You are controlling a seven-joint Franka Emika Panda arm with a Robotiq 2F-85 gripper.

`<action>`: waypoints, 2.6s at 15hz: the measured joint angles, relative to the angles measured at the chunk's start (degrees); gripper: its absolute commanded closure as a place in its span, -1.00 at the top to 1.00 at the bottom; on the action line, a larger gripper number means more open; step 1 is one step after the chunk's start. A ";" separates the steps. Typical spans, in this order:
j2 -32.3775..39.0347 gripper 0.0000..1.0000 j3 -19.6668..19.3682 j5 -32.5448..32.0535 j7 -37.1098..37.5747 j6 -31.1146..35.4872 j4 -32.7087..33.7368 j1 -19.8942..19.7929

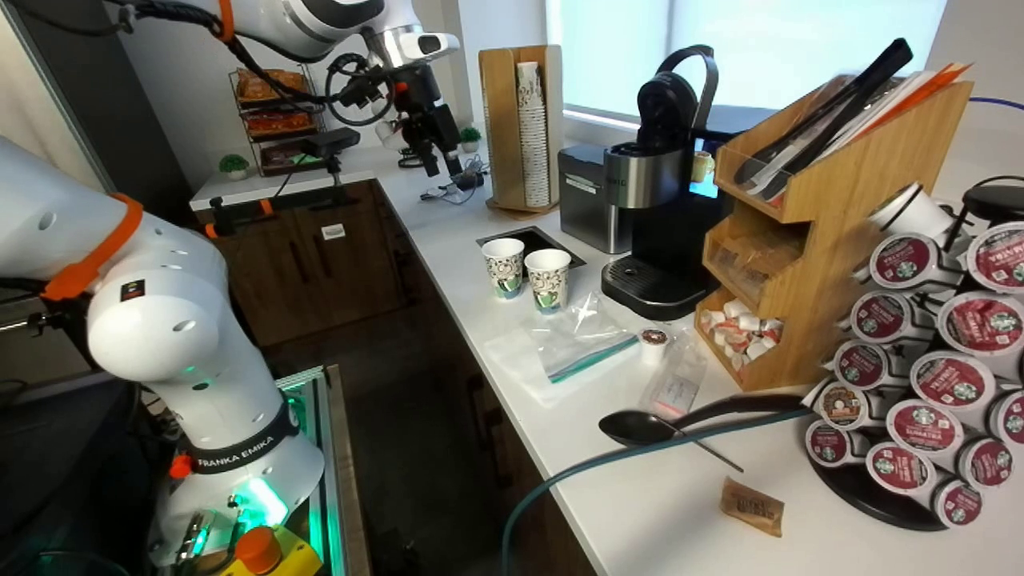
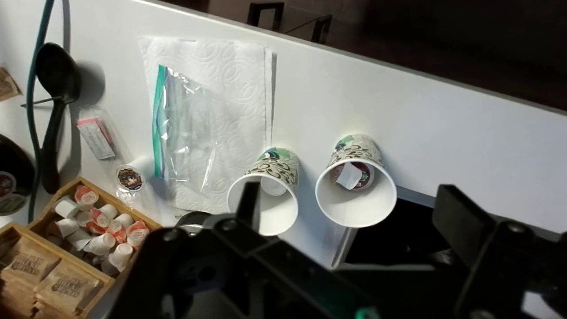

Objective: Put the item in the cup into the other cup

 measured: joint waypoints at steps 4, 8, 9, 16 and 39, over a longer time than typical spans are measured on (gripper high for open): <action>7.77 1.00 -4.86 1.57 -10.67 2.83 4.58 2.38; 11.42 1.00 -5.66 1.90 -12.23 0.60 7.27 3.55; 11.45 1.00 -5.64 1.90 -12.23 0.39 7.44 3.69; 14.15 1.00 -4.91 1.88 -11.45 7.11 4.55 4.87; 31.09 0.48 -5.21 -1.25 -21.26 23.90 0.28 6.86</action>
